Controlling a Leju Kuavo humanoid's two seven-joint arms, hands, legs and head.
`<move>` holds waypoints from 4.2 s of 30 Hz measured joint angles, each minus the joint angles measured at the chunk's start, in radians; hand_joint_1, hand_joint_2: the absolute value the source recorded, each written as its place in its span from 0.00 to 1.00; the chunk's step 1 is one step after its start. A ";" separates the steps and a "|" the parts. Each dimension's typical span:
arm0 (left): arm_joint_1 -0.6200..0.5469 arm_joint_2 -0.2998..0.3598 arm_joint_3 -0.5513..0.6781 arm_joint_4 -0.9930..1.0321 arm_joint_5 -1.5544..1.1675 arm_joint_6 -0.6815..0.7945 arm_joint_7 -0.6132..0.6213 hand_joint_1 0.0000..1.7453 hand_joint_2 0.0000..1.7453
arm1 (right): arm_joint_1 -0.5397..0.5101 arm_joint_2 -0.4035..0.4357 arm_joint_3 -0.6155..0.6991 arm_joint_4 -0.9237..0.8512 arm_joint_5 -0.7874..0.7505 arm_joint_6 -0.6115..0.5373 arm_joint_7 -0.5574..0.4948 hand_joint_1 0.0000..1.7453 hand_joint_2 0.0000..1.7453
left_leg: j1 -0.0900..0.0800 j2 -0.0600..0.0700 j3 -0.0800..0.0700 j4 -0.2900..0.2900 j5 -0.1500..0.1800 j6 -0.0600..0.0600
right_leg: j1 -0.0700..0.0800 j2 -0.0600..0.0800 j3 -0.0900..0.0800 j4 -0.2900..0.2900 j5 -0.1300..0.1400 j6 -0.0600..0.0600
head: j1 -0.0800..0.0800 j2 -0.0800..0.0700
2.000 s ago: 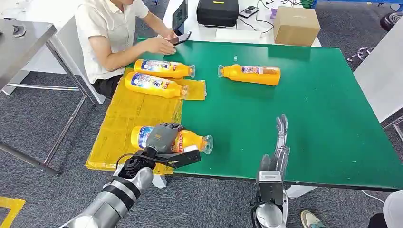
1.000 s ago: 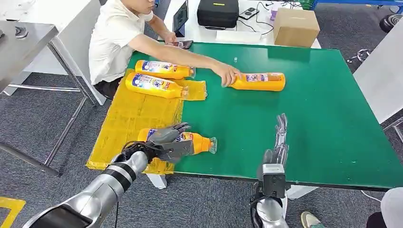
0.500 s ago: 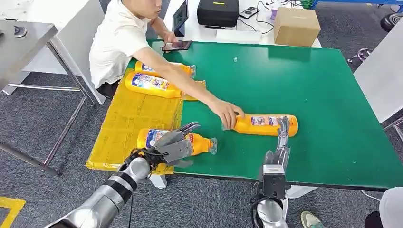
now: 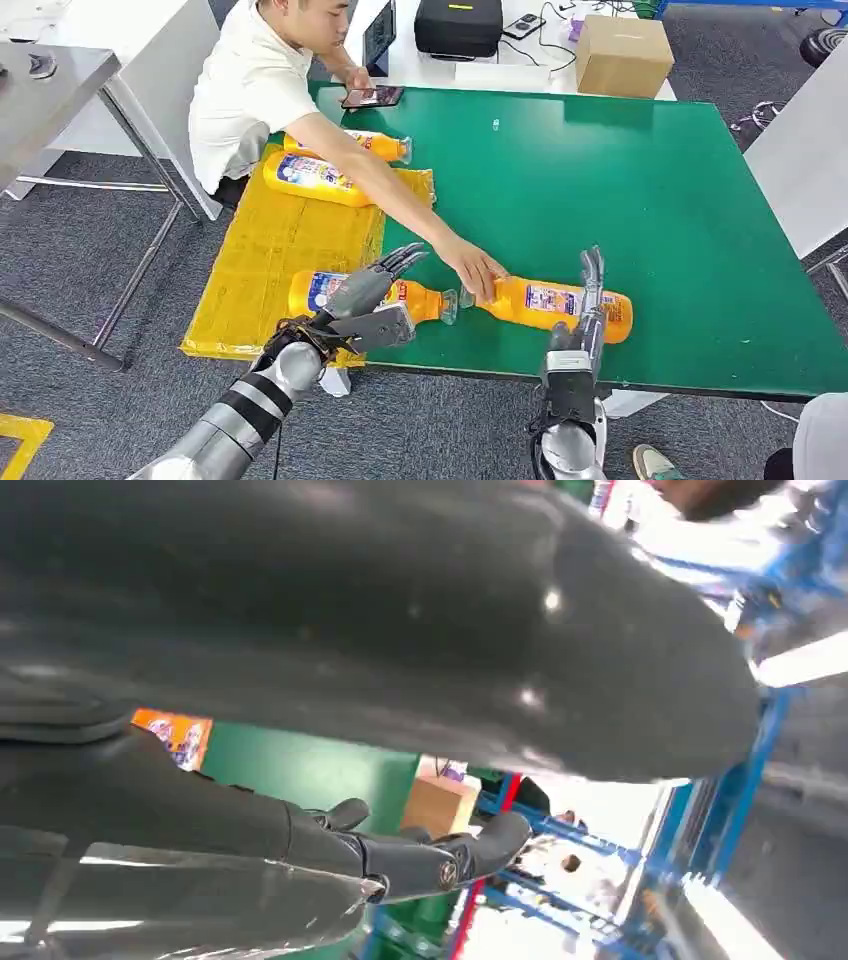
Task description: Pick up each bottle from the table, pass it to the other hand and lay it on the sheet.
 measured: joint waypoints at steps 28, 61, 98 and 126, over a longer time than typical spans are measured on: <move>0.275 -0.096 -0.239 -0.407 0.267 0.332 -0.111 0.00 1.00 | -0.004 -0.326 -0.053 0.206 0.941 0.044 0.600 0.00 1.00 | -0.004 -0.002 -0.003 0.000 -0.002 0.004 | -0.003 -0.003 -0.003 -0.001 0.000 0.001 | 0.000 0.000; 0.221 -0.103 -0.320 -0.396 0.401 0.297 -0.122 0.00 1.00 | -0.314 -0.294 -0.038 0.610 0.787 0.111 0.500 0.83 1.00 | -0.004 -0.001 0.001 0.000 -0.002 0.005 | -0.003 -0.002 0.000 -0.001 0.000 0.001 | 0.000 0.000; 0.251 -0.083 -0.326 -0.364 0.700 0.011 -0.073 0.00 1.00 | -0.280 -0.248 -0.085 0.561 0.260 0.293 0.207 0.47 1.00 | -0.004 0.004 0.012 0.000 -0.002 0.005 | -0.003 0.003 0.010 -0.002 0.001 0.002 | 0.000 0.000; 0.466 -0.030 -0.095 -0.415 1.034 0.082 -0.135 0.00 1.00 | -0.023 -0.062 0.014 0.099 0.094 0.254 0.147 1.00 1.00 | -0.003 0.001 0.000 0.000 -0.002 0.004 | -0.003 0.000 -0.001 -0.001 0.000 0.001 | 0.000 0.000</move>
